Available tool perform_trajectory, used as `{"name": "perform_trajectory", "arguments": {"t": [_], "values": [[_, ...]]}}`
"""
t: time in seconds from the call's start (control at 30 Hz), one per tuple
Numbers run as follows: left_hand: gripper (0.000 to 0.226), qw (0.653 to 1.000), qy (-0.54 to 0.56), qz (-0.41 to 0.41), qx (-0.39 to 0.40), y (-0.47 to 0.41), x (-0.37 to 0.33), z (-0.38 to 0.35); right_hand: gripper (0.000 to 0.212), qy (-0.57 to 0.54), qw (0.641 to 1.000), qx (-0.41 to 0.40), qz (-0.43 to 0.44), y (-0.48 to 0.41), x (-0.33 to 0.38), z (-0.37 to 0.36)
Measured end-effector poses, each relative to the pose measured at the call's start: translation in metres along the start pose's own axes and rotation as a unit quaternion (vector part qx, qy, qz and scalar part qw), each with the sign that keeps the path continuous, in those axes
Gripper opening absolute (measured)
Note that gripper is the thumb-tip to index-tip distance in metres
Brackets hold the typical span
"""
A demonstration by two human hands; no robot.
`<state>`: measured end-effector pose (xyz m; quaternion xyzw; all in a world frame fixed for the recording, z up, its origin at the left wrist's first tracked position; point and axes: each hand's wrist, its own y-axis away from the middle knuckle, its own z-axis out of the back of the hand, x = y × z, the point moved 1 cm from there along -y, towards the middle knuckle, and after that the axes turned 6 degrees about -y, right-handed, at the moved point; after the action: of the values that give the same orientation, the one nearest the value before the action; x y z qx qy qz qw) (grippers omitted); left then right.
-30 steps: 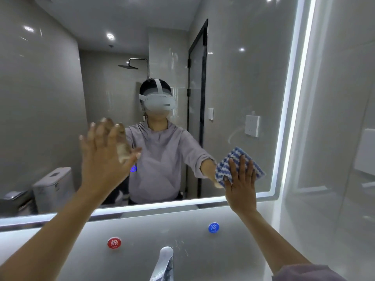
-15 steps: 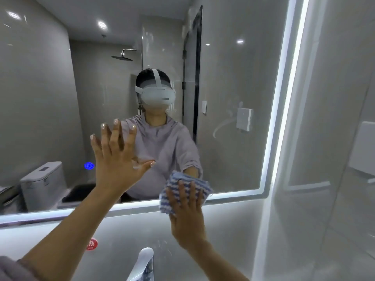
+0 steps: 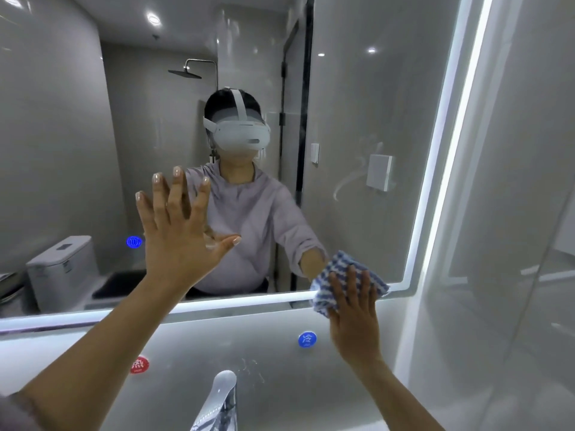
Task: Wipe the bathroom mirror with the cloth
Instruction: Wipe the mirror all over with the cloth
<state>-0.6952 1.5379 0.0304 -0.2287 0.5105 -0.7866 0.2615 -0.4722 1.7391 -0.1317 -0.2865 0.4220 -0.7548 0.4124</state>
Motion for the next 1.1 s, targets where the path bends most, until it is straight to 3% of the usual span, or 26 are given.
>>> {"name": "perform_trajectory", "arguments": {"t": [0.13, 0.3, 0.4, 0.53, 0.6, 0.7, 0.83, 0.97, 1.1], "values": [[0.103, 1.000, -0.003, -0.002, -0.002, 0.000, 0.001, 0.000, 0.057, 0.001, 0.999, 0.006, -0.054, -0.004, -0.014, 0.012], [0.104, 1.000, 0.011, -0.002, 0.008, -0.001, 0.001, -0.001, 0.060, -0.030, 0.973, -0.014, -0.227, -0.019, -0.012, 0.023], [0.102, 1.000, 0.015, -0.005, 0.025, -0.001, 0.002, -0.002, 0.060, -0.023, 0.969, -0.045, -0.243, -0.027, 0.006, 0.017], [0.101, 0.998, 0.018, 0.001, 0.056, -0.002, 0.002, 0.000, 0.064, -0.043, 0.959, -0.025, -0.278, -0.029, 0.029, 0.004], [0.101, 0.998, 0.027, -0.003, 0.051, -0.003, 0.001, 0.001, 0.059, -0.066, 0.966, -0.026, -0.249, -0.031, 0.047, -0.001], [0.103, 0.999, 0.015, -0.007, 0.034, -0.002, 0.001, 0.000, 0.056, -0.041, 0.992, 0.001, -0.118, -0.045, 0.072, 0.000], [0.102, 0.999, 0.002, -0.011, 0.030, -0.001, 0.002, -0.004, 0.058, -0.002, 0.999, 0.017, 0.029, -0.071, 0.080, 0.004], [0.101, 0.999, -0.012, -0.016, 0.025, -0.001, 0.003, -0.004, 0.066, 0.015, 0.994, 0.029, 0.100, -0.079, 0.070, 0.006], [0.099, 1.000, -0.021, -0.018, 0.011, 0.000, 0.004, -0.004, 0.060, 0.019, 0.987, 0.031, 0.155, -0.078, 0.048, 0.008]]}}
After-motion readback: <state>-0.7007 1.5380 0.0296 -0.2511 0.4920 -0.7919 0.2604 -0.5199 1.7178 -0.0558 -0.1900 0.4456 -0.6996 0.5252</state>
